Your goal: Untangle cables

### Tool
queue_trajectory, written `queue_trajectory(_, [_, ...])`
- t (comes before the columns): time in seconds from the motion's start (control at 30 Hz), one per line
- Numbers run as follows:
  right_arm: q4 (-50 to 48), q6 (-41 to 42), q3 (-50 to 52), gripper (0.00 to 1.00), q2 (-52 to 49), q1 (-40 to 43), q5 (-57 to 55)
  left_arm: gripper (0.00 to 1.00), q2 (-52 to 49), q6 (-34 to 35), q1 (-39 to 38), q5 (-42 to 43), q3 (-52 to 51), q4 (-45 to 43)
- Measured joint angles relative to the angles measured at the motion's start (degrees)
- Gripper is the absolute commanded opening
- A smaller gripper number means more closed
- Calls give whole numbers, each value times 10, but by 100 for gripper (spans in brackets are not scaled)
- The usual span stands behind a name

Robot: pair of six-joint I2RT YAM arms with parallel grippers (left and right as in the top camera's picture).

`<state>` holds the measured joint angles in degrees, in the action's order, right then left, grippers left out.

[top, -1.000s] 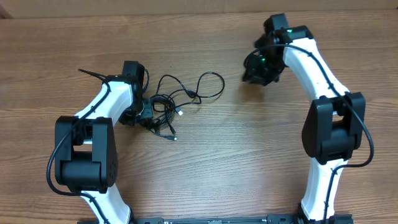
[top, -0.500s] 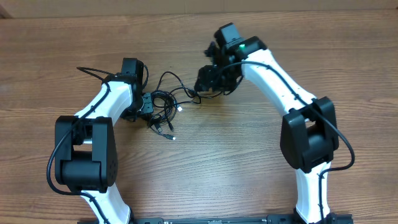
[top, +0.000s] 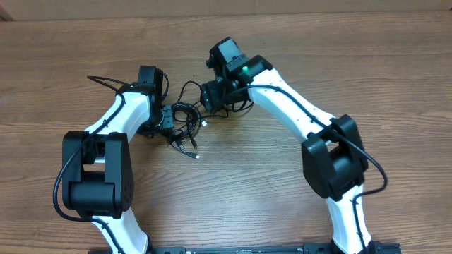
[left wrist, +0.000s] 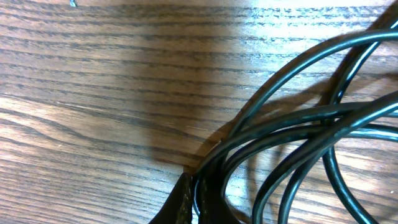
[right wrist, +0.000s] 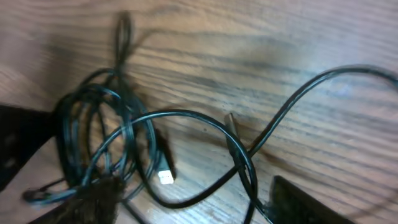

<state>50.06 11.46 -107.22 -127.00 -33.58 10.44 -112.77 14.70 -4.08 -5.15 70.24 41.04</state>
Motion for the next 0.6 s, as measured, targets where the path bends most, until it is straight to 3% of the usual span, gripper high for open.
queue_trajectory(0.07, [-3,5,0,15,-21,-2,-4,4,0,0,0,0,0,0])
queue_trajectory(0.1, [-4,2,0,4,-30,-2,-5,4,0,0,0,1,0,0])
queue_trajectory(0.27, [23,2,-5,4,-40,4,-6,4,0,0,1,7,0,0])
queue_trajectory(0.4, [97,1,-48,4,-37,29,7,4,0,0,1,8,0,1])
queue_trajectory(0.6, [172,-28,-140,4,34,84,47,4,0,1,1,8,1,1])
